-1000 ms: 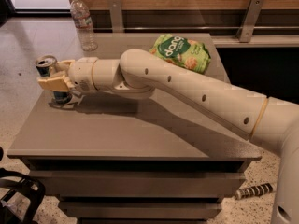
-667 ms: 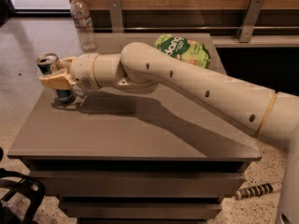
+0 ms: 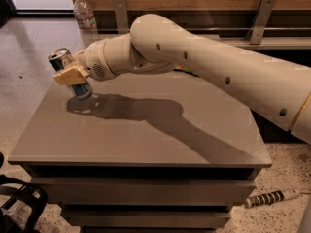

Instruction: Knock redbull can over

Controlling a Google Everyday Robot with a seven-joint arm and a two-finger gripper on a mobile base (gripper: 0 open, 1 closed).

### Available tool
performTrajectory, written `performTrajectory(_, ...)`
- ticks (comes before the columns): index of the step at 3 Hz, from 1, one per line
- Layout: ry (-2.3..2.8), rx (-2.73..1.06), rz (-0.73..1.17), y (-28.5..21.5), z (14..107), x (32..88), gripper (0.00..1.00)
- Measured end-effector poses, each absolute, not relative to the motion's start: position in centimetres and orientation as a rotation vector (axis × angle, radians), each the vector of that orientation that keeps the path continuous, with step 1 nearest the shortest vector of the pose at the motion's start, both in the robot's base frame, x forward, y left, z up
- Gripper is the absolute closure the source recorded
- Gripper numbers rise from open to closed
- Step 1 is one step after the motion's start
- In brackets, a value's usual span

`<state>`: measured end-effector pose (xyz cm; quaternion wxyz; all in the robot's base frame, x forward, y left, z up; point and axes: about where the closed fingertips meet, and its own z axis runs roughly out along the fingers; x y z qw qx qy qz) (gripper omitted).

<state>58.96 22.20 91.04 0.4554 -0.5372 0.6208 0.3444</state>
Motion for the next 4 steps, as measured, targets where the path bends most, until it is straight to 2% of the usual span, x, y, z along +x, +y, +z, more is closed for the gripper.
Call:
performTrajectory(2, 1.745, -1.379, 0.664, 18.7, 90.9, 58.1, 1.0)
performTrajectory(4, 1.928, -1.466, 0.48, 17.8, 89.5, 58.4, 1.0)
